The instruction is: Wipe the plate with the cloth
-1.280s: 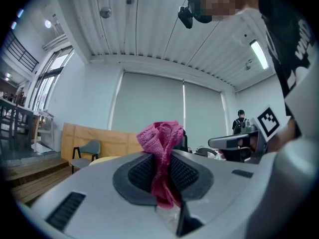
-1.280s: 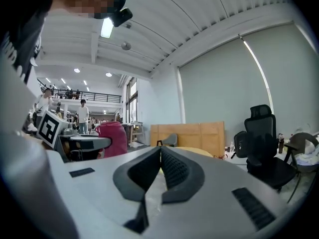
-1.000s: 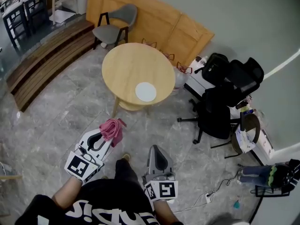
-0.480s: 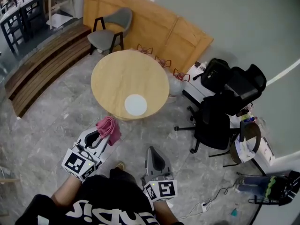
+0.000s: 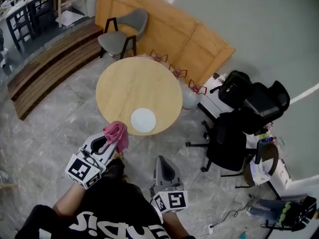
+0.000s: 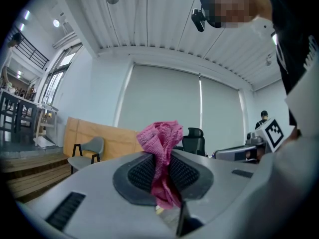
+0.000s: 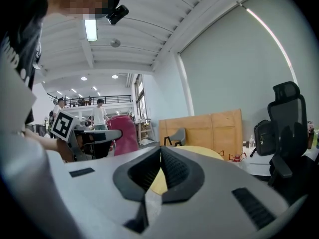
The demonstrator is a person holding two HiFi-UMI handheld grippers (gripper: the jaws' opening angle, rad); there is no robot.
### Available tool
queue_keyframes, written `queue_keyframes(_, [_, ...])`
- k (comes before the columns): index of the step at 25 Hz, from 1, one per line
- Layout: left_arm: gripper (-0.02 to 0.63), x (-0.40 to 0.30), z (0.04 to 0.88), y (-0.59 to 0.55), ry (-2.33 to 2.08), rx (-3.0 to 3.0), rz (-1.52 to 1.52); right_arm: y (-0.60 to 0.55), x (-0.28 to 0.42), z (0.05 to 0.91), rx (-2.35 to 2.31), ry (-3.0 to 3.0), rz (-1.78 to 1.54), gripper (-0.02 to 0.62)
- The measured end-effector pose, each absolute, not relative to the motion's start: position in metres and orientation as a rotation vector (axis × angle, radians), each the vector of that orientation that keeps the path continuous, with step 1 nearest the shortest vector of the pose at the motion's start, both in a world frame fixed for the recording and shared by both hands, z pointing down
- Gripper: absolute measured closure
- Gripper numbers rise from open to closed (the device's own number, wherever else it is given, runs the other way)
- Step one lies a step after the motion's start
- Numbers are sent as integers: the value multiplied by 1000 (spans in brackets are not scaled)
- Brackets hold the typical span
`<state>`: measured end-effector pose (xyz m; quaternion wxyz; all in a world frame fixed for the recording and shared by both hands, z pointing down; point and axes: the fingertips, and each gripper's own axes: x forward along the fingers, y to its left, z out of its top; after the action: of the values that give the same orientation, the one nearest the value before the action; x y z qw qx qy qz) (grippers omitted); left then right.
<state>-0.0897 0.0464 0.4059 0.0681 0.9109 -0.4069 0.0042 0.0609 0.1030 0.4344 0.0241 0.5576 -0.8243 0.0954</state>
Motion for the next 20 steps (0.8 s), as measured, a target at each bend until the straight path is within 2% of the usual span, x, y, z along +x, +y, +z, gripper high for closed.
queue_keyframes(11, [540, -64, 417, -55, -1143, 2756, 48, 1, 84, 443, 1751, -2517, 330, 574])
queue_keyframes(20, [540, -67, 452, -139, -1001, 2755, 149, -84, 98, 482, 1788, -2381, 428, 574])
